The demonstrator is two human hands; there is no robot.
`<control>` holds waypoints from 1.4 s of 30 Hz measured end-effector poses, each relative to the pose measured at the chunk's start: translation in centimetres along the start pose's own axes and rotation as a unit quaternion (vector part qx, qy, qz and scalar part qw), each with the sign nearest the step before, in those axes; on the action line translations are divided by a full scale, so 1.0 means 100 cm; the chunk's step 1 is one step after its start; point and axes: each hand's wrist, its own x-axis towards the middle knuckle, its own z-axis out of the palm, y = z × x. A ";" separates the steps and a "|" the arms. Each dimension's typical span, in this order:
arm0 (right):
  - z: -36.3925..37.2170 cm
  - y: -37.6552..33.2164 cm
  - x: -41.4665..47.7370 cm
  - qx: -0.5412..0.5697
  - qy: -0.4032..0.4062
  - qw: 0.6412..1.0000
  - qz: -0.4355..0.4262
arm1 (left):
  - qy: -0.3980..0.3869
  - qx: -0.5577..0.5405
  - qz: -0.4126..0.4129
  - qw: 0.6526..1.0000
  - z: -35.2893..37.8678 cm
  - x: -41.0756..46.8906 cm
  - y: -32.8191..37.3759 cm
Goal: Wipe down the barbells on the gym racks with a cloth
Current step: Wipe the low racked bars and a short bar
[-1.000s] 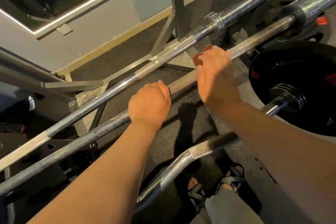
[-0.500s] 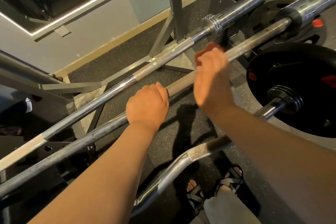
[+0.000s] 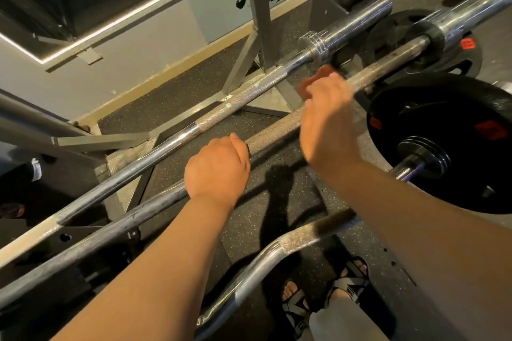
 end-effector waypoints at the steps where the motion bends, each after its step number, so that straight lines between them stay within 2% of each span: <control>1: 0.004 -0.017 -0.009 0.002 -0.035 0.999 -0.020 | -0.002 -0.002 -0.004 1.000 -0.001 0.000 0.000; 4: 0.015 -0.043 -0.035 0.024 -0.133 0.985 -0.108 | -0.021 -0.006 -0.006 1.000 -0.003 0.001 0.000; 5: 0.010 -0.038 -0.034 0.042 -0.142 0.980 -0.136 | -0.032 -0.009 -0.001 0.999 -0.003 0.002 0.000; 8: -0.005 -0.013 -0.016 -0.013 -0.147 0.973 -0.179 | -0.054 -0.001 0.028 0.998 -0.011 -0.002 -0.005; 12: -0.009 -0.005 0.000 -0.009 -0.134 0.988 -0.069 | -0.027 0.005 0.001 1.000 -0.017 -0.016 -0.029; 16: 0.003 -0.049 -0.029 -0.008 -0.171 0.985 -0.034 | -0.014 -0.006 -0.011 1.000 -0.013 -0.015 -0.034; 20: 0.011 -0.074 -0.047 0.009 -0.233 0.960 -0.158 | 0.003 -0.049 -0.015 0.999 -0.008 -0.017 -0.039; 22: 0.006 -0.067 -0.034 -0.031 -0.250 0.947 -0.201 | 0.008 -0.079 -0.014 0.997 -0.006 -0.018 -0.050; 24: 0.005 -0.054 -0.022 -0.057 -0.213 0.955 -0.197 | 0.011 -0.086 -0.006 0.996 -0.005 -0.019 -0.056; 27: 0.002 -0.049 -0.022 -0.009 -0.128 0.988 -0.083 | 0.017 -0.073 -0.007 0.997 -0.004 -0.018 -0.056; 29: 0.008 -0.072 -0.036 -0.015 -0.149 0.988 -0.036 | 0.017 -0.074 -0.015 0.997 -0.003 -0.017 -0.055; 32: 0.018 -0.106 -0.055 0.004 -0.215 0.970 -0.111 | 0.012 -0.108 -0.031 0.994 -0.003 -0.015 -0.058; 34: 0.020 -0.106 -0.054 0.011 -0.225 0.960 -0.166 | 0.020 -0.155 -0.043 0.987 -0.004 -0.014 -0.061; 37: 0.016 -0.080 -0.036 -0.047 -0.223 0.945 -0.233 | 0.053 -0.213 -0.066 0.973 -0.006 -0.012 -0.062; 40: 0.007 -0.052 -0.021 0.015 -0.113 0.985 -0.126 | 0.046 -0.172 -0.106 0.978 -0.006 -0.011 -0.058; 42: 0.004 -0.059 -0.024 -0.004 -0.123 0.990 -0.063 | 0.048 -0.139 -0.117 0.982 -0.004 -0.012 -0.055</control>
